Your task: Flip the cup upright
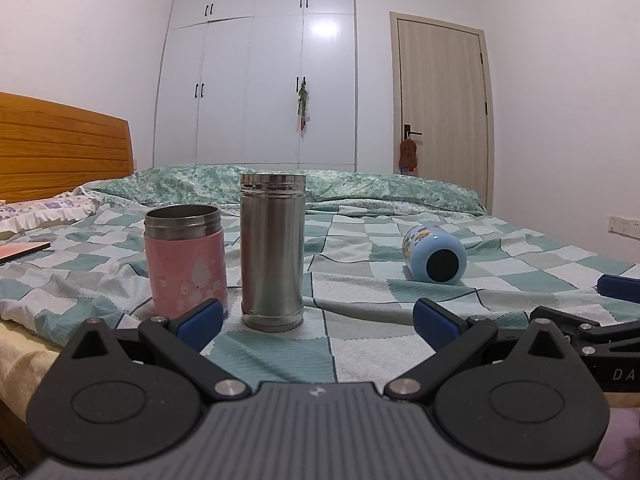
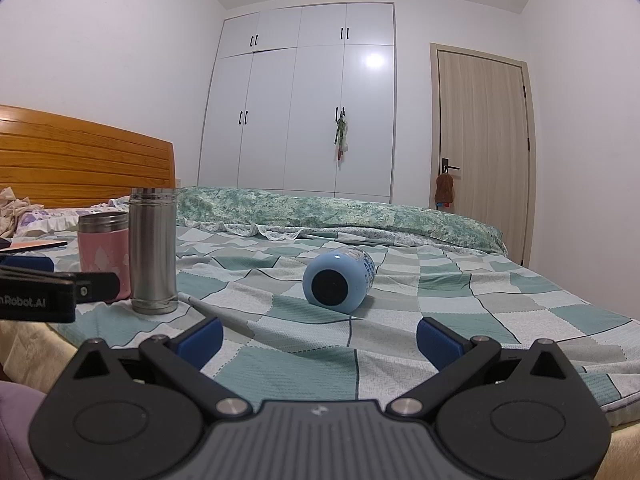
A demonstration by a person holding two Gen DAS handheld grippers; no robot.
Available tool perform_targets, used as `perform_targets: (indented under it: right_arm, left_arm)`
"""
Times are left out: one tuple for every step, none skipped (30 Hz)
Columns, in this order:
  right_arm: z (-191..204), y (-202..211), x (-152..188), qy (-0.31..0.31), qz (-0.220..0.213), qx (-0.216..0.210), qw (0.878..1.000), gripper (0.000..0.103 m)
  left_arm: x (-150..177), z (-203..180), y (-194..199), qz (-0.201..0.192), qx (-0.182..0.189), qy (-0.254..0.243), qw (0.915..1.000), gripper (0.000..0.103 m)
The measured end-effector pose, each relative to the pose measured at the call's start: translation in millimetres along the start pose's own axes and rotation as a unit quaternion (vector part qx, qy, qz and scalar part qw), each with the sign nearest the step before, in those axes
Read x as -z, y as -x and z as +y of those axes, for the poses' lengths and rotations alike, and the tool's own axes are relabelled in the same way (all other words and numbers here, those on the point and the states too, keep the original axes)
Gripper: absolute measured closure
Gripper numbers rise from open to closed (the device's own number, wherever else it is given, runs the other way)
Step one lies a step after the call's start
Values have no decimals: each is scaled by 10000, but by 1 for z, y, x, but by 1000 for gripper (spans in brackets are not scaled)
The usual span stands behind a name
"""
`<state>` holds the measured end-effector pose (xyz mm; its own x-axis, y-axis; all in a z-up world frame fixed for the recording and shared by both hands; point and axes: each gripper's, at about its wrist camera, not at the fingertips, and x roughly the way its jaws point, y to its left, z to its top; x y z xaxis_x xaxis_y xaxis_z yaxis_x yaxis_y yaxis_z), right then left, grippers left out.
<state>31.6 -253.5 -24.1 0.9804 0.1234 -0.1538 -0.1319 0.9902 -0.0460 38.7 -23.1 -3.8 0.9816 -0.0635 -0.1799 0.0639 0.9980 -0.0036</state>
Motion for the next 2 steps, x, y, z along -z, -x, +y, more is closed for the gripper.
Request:
perform_targets:
  right_arm:
    - [0, 0, 0, -1, 0, 0, 10000, 0]
    - [0, 0, 0, -1, 0, 0, 10000, 0]
  left_arm:
    - [0, 0, 0, -8, 9, 3, 10000, 0]
    - [0, 0, 0, -17, 17, 12, 10000, 0]
